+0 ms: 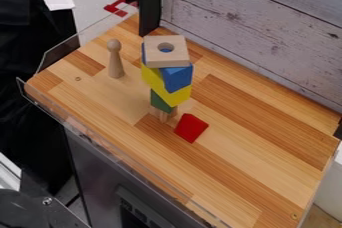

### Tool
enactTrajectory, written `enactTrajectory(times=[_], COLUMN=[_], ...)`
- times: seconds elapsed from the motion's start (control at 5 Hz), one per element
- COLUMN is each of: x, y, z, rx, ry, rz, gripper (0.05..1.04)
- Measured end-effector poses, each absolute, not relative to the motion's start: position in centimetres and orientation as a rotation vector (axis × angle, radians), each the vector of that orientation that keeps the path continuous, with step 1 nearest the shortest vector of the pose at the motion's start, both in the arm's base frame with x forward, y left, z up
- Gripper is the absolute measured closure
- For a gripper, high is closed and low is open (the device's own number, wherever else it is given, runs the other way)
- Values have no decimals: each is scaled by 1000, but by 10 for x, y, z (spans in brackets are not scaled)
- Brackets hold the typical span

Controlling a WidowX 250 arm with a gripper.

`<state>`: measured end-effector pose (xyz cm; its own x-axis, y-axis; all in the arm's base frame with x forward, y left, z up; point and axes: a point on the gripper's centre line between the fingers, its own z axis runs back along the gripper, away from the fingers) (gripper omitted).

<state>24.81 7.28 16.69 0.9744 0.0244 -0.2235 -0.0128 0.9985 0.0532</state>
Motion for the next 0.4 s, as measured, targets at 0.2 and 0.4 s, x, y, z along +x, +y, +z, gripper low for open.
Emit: enactTrajectory(times=[0.2, 0.4], x=[239, 226], y=[58, 47], z=[174, 178], rx=[27, 29], ry=[202, 224], rz=[-3, 3], gripper=[83, 83])
